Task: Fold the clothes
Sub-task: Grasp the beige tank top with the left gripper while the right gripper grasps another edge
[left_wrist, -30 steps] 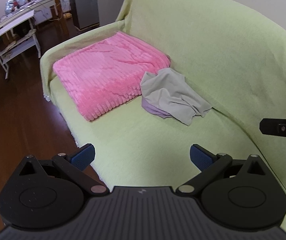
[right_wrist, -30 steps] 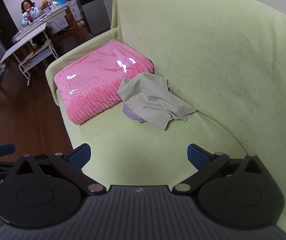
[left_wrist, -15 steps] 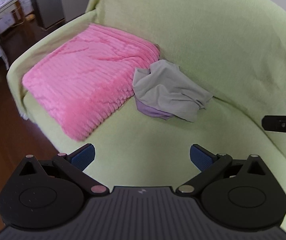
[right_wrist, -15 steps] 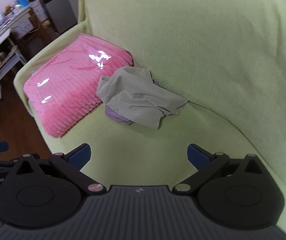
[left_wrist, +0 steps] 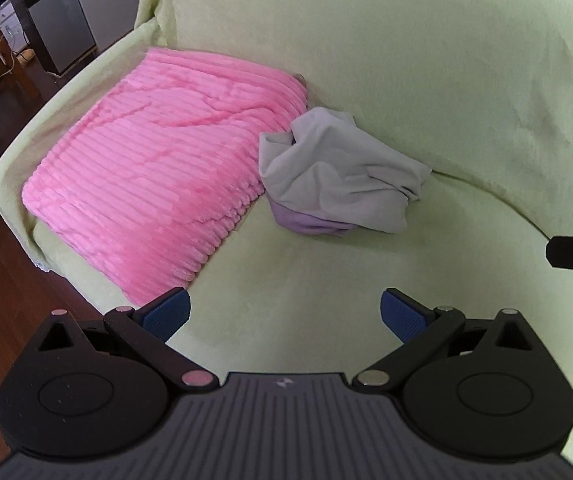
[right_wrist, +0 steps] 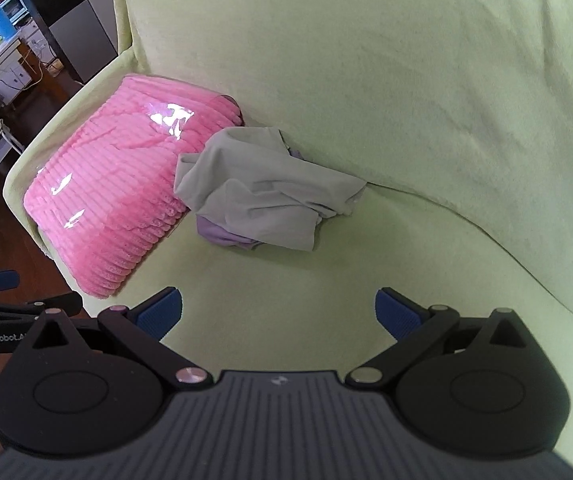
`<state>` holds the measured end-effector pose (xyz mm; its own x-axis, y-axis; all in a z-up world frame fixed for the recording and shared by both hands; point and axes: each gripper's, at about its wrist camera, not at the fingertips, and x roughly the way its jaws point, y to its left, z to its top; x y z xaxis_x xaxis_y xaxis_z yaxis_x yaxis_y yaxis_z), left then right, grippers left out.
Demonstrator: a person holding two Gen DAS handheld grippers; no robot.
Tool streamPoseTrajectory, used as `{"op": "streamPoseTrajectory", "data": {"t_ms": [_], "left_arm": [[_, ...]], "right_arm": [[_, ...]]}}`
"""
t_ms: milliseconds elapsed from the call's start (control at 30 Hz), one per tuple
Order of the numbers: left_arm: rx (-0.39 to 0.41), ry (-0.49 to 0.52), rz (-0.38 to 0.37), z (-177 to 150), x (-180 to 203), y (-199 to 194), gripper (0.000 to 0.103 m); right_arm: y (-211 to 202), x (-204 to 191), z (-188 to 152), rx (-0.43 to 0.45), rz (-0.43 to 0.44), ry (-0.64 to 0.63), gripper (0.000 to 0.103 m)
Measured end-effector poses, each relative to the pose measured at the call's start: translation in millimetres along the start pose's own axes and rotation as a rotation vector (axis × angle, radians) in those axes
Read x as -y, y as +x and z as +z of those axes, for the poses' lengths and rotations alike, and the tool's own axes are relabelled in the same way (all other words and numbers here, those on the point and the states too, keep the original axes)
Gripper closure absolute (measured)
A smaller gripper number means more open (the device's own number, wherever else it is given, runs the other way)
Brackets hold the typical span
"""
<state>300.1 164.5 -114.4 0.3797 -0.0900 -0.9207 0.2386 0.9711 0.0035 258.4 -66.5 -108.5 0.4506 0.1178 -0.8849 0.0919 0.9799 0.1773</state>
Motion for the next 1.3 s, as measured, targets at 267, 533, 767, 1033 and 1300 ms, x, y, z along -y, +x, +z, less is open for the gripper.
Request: {"op": "streamPoseTrajectory", "data": {"t_ms": [267, 533, 767, 1033, 1300], "left_arm": [[-0.040, -0.028, 0.013, -5, 8, 24, 0.001], [-0.022, 0.199, -0.016, 25, 12, 84, 0.001], [0.062, 0.452, -0.089, 78, 9, 152, 0.001], [0.128, 0.632, -0.129, 129, 21, 224, 0.019], [0.109, 0.705, -0.157, 140, 21, 243, 0.093]], "right_arm": [[21, 28, 10, 0.039, 0.057, -0.055, 0.001], [80, 45, 24, 0.090, 0.096, -0.031, 0.008], [159, 52, 33, 0.075, 0.034, 0.035, 0.018], [246, 68, 42, 0.054, -0.012, 0.063, 0.024], [302, 86, 55, 0.063, -0.039, 0.005, 0.027]]}}
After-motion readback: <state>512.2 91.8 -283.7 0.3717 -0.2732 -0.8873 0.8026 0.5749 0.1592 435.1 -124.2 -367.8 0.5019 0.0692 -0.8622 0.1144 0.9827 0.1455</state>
